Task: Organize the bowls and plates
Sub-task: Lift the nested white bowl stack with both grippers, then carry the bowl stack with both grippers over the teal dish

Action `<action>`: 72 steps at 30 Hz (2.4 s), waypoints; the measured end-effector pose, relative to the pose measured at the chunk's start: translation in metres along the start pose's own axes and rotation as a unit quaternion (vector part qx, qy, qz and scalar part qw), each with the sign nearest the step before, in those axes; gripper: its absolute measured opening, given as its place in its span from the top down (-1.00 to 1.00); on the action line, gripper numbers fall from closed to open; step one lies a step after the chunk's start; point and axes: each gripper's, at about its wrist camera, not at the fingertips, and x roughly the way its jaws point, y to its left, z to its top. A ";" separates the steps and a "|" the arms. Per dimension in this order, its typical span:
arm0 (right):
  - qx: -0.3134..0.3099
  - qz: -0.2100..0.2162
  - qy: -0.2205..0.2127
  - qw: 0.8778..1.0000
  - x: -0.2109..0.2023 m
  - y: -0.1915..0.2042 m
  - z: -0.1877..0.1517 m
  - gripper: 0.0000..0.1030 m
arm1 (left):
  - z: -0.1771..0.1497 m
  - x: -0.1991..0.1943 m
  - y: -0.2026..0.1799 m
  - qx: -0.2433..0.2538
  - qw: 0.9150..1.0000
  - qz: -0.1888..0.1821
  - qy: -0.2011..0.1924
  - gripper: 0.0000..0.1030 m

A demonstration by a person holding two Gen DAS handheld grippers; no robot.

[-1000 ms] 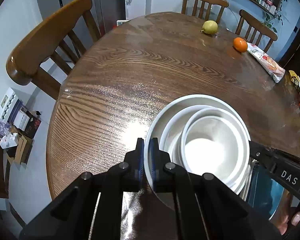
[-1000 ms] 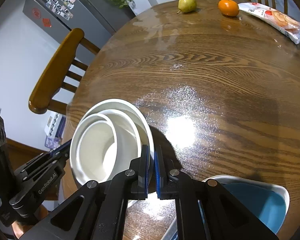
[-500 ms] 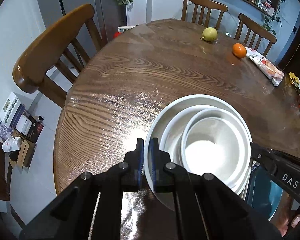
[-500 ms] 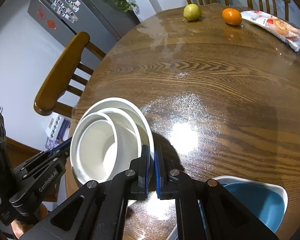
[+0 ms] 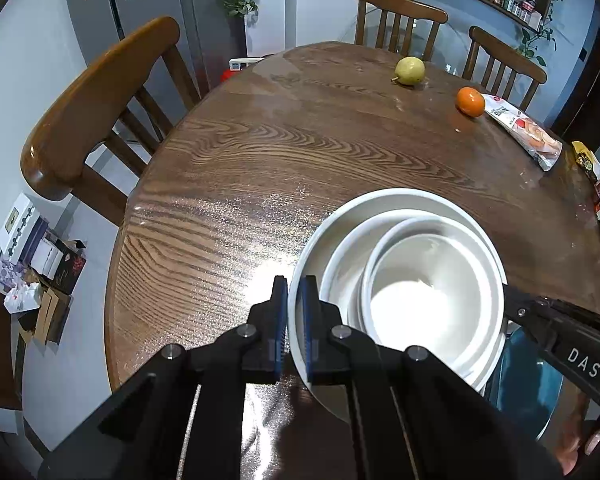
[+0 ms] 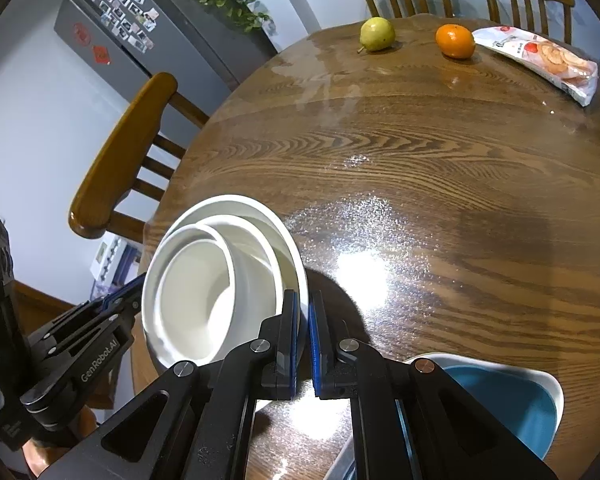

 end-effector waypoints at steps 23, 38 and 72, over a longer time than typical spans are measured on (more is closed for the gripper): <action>-0.004 0.006 -0.013 1.000 -0.011 0.003 0.002 0.82 | 0.004 -0.011 -0.003 0.005 1.000 0.005 -0.015 0.95; 0.001 0.004 -0.021 1.000 -0.020 0.000 0.000 0.82 | 0.004 -0.017 -0.010 0.014 1.000 0.003 -0.022 0.95; 0.029 -0.007 -0.052 0.998 -0.056 -0.017 -0.014 0.82 | 0.003 -0.037 -0.048 0.052 0.998 -0.010 -0.039 0.95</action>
